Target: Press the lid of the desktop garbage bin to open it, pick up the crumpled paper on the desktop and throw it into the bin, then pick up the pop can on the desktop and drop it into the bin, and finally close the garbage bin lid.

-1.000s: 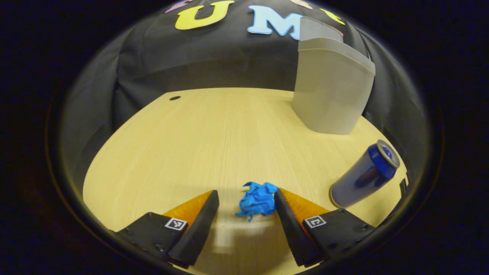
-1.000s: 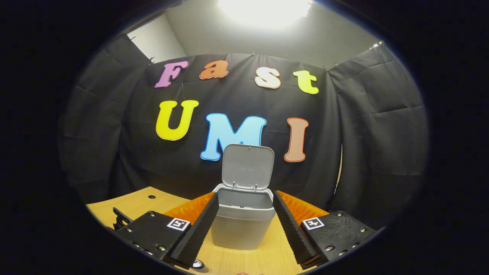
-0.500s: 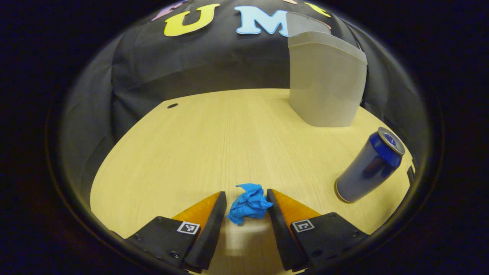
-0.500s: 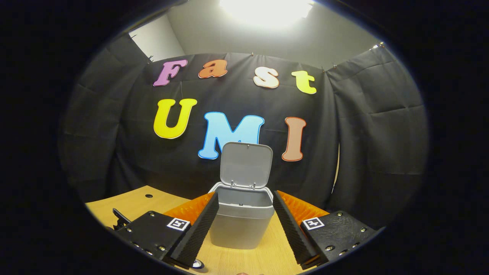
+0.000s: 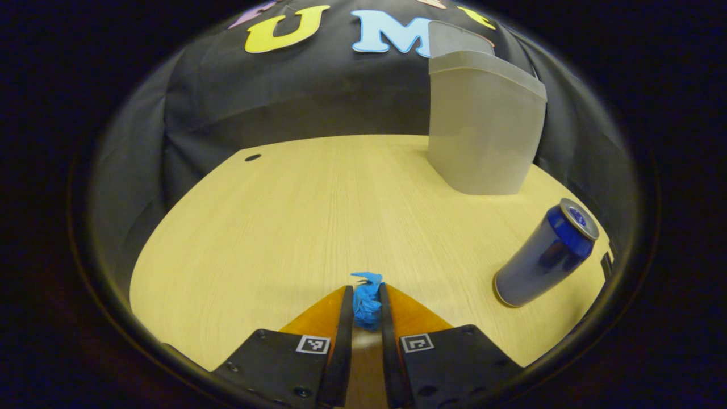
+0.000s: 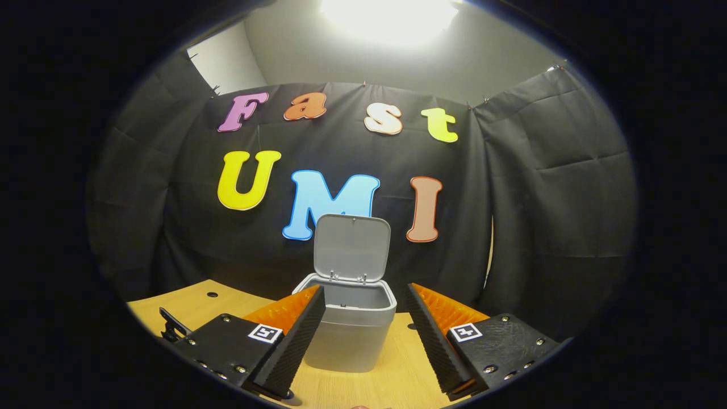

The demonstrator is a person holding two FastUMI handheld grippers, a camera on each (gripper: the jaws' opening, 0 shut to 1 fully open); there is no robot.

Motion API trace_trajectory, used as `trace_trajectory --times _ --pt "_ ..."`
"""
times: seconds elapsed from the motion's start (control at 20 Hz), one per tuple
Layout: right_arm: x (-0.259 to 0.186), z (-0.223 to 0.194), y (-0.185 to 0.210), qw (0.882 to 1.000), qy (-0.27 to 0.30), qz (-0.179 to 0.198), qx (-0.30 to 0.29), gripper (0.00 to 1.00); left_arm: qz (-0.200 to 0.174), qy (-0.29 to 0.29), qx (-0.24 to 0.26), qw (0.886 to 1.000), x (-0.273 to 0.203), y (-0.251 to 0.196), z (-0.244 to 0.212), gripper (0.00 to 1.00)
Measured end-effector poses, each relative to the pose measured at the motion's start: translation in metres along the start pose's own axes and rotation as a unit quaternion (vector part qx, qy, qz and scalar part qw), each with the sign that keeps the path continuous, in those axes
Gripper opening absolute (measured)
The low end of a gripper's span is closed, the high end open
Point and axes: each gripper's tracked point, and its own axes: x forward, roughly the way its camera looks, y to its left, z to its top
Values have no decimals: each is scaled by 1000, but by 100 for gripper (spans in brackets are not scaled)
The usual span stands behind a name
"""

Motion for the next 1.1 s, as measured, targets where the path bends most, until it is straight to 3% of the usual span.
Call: trace_trajectory --times 0.45,1.1 --pt "8 4 -13 1000 -9 -15 10 92 4 -30 5 1000 -6 -4 41 33" --pt "16 -5 -26 1000 2 -4 8 92 -22 -189 14 982 -50 -69 226 31"
